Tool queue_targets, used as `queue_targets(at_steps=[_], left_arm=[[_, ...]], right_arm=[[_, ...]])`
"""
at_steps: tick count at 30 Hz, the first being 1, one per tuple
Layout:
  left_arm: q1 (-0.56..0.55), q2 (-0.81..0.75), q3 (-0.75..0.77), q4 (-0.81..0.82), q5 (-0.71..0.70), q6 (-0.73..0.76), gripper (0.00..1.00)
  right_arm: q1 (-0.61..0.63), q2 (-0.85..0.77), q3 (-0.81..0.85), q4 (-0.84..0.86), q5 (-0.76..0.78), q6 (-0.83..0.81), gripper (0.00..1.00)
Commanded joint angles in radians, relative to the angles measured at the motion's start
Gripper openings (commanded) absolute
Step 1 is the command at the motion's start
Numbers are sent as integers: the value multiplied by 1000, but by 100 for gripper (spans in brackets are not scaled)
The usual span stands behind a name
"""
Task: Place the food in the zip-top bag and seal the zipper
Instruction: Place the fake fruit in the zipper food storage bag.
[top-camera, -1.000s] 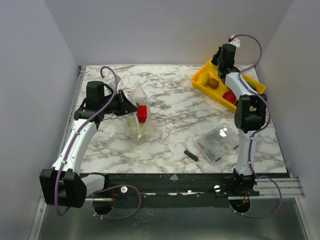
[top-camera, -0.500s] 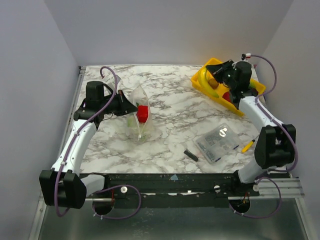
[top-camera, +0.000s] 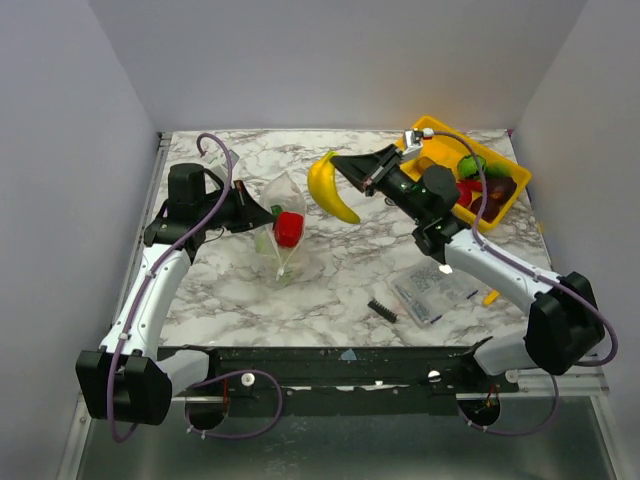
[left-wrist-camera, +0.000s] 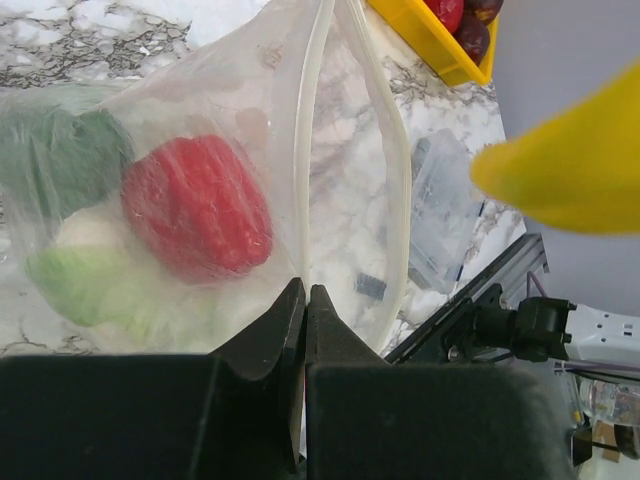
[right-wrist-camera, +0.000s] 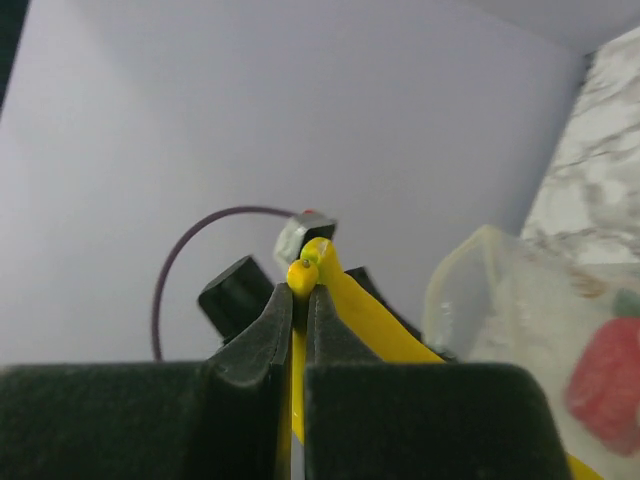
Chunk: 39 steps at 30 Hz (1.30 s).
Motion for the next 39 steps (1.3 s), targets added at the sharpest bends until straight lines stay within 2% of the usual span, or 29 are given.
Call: queue_targets(at_steps=[1, 6, 9, 11, 16, 20, 25, 31, 35, 39], left_arm=[[-5, -15, 15, 3, -21, 20, 0], [-1, -18, 16, 3, -31, 24, 0], [1, -25, 11, 4, -45, 28, 0], [-1, -26, 8, 8, -50, 28, 0], [0, -15, 12, 4, -46, 29, 0], [1, -17, 12, 5, -47, 26, 0], [2, -12, 12, 8, -34, 18, 0], [7, -22, 6, 20, -23, 9, 0], [6, -21, -11, 67, 49, -50, 0], [15, -14, -9, 110, 143, -185, 0]], right_arm=[[139, 11, -42, 344, 133, 90, 0], [263, 169, -92, 750, 251, 136, 0], [285, 311, -74, 987, 301, 165, 0], [293, 390, -33, 1071, 314, 183, 0], [312, 471, -2, 1123, 373, 169, 0], [312, 465, -20, 1140, 420, 162, 1], [330, 405, 46, 1028, 430, 144, 0], [344, 449, 83, 1101, 483, 181, 0], [358, 531, 97, 1189, 550, 217, 1], [358, 555, 90, 1190, 563, 215, 0]])
